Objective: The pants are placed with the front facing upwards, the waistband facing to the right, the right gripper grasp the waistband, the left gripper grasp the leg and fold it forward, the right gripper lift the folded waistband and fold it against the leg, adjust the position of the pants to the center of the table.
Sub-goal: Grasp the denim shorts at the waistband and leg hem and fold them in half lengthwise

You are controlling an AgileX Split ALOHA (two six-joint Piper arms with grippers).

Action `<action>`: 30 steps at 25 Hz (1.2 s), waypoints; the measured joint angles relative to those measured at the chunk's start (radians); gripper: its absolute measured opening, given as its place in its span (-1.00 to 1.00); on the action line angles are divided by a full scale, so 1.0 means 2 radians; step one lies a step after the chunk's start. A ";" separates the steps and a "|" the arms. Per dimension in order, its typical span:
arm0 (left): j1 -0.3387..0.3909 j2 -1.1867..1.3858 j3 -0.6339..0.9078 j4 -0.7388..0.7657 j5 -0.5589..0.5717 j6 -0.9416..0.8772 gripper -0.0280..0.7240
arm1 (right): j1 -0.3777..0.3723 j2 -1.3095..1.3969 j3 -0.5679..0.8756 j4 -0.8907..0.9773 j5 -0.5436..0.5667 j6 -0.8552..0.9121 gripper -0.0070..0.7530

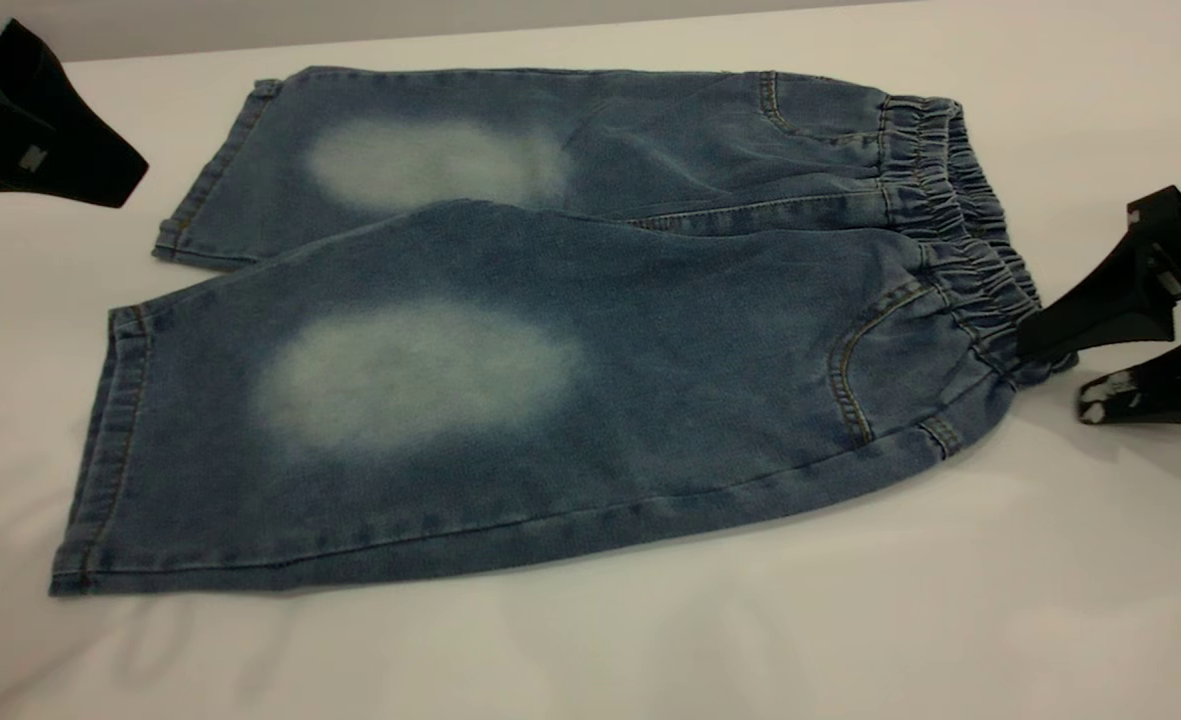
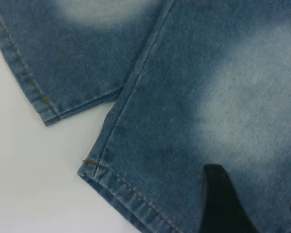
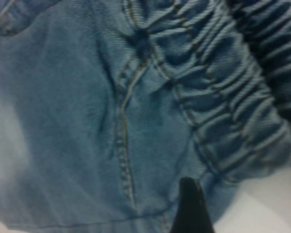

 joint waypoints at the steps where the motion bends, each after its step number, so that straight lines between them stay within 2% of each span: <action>1: 0.000 0.000 0.000 0.000 0.000 0.000 -0.04 | 0.000 0.006 0.000 0.001 0.004 -0.002 0.14; 12: 0.000 0.000 0.000 0.000 0.006 0.000 -0.04 | 0.000 0.042 -0.003 0.054 0.029 -0.043 0.08; 19: 0.000 0.000 0.000 0.000 0.011 0.000 -0.04 | 0.000 0.043 -0.015 0.057 0.009 -0.043 0.05; 24: 0.000 0.000 0.000 0.000 0.014 0.000 -0.04 | 0.000 0.042 -0.015 0.060 -0.014 -0.043 -0.09; 30: 0.000 0.000 0.000 0.000 0.015 0.000 -0.04 | 0.000 0.043 -0.019 0.054 -0.015 -0.043 -0.09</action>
